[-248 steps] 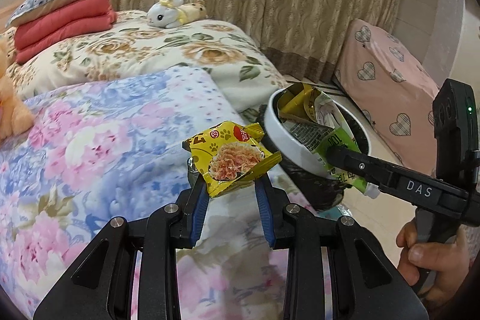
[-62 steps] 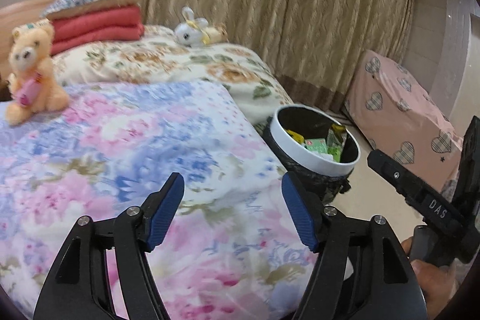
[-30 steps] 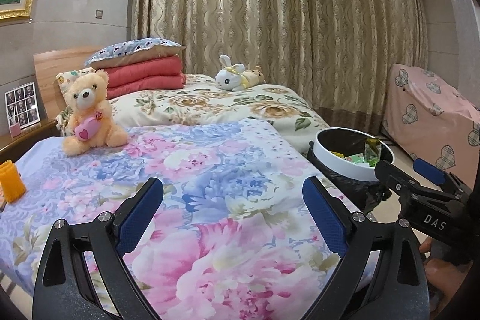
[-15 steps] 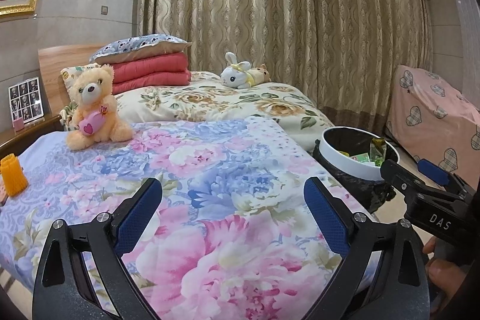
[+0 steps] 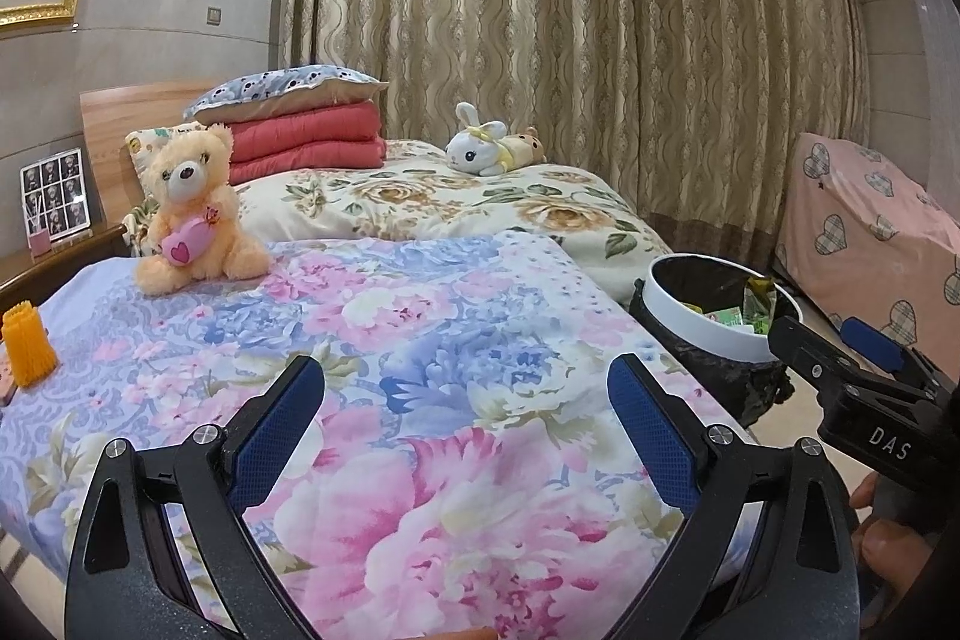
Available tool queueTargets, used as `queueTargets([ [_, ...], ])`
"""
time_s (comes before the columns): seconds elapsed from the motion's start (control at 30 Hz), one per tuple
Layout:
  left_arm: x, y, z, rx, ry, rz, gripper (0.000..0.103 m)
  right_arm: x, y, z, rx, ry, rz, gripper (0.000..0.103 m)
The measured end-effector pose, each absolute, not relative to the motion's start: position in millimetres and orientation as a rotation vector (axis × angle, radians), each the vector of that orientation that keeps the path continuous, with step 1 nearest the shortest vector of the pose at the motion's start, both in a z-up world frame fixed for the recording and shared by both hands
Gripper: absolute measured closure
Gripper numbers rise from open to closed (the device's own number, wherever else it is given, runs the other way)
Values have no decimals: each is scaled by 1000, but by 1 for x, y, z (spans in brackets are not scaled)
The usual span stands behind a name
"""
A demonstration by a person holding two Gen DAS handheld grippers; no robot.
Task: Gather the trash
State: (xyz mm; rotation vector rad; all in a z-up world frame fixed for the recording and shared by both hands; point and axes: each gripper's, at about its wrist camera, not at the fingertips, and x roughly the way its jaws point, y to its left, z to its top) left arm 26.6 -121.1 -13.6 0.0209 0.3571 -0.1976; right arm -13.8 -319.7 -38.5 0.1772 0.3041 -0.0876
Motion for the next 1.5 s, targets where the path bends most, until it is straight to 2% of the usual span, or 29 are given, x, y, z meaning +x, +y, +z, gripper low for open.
queueTargets([
  [1.5,25,-119,-15,24,360,-199,5,-12,-314,-33,177,305,-74,0],
])
